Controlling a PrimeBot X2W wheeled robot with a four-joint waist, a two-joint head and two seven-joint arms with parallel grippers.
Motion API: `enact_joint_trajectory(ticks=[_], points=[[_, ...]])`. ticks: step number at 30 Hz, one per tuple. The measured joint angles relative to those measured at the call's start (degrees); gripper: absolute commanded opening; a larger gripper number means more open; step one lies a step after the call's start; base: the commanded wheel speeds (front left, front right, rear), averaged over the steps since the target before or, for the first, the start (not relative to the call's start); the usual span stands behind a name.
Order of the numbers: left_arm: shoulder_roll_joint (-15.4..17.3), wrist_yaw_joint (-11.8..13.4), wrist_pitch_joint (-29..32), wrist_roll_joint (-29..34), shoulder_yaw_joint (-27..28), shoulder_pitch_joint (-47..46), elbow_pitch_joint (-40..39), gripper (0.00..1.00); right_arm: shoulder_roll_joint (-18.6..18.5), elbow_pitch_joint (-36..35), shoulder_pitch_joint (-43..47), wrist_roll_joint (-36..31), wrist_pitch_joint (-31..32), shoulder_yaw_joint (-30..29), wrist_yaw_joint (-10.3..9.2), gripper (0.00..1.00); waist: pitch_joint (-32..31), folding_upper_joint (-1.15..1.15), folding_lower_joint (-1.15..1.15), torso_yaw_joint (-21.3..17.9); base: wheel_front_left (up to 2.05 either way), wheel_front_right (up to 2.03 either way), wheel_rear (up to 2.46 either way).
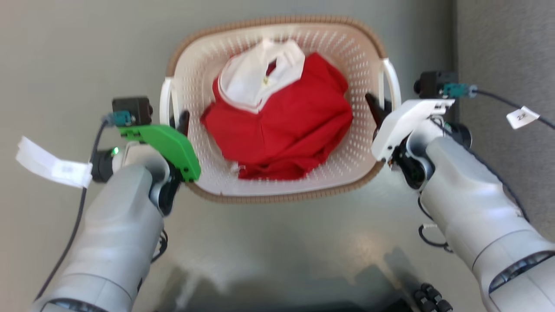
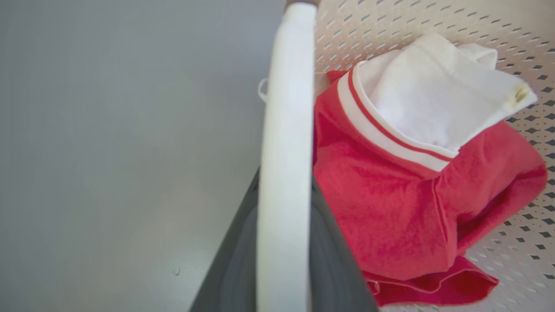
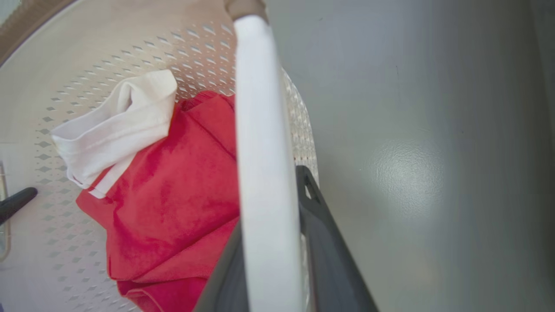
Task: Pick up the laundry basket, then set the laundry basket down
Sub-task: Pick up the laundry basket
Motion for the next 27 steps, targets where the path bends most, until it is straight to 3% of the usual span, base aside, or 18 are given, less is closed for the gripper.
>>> enact_joint_trajectory(ticks=[27], points=[[0.01, -0.01, 5.48, -7.43, -5.87, 14.54, 2.99, 0.00, -0.01, -0.13, 14.15, 10.05, 7.75, 9.57, -0.62, 0.00, -22.91, 0.00, 0.00, -1.41, 0.00, 0.00, 0.00]])
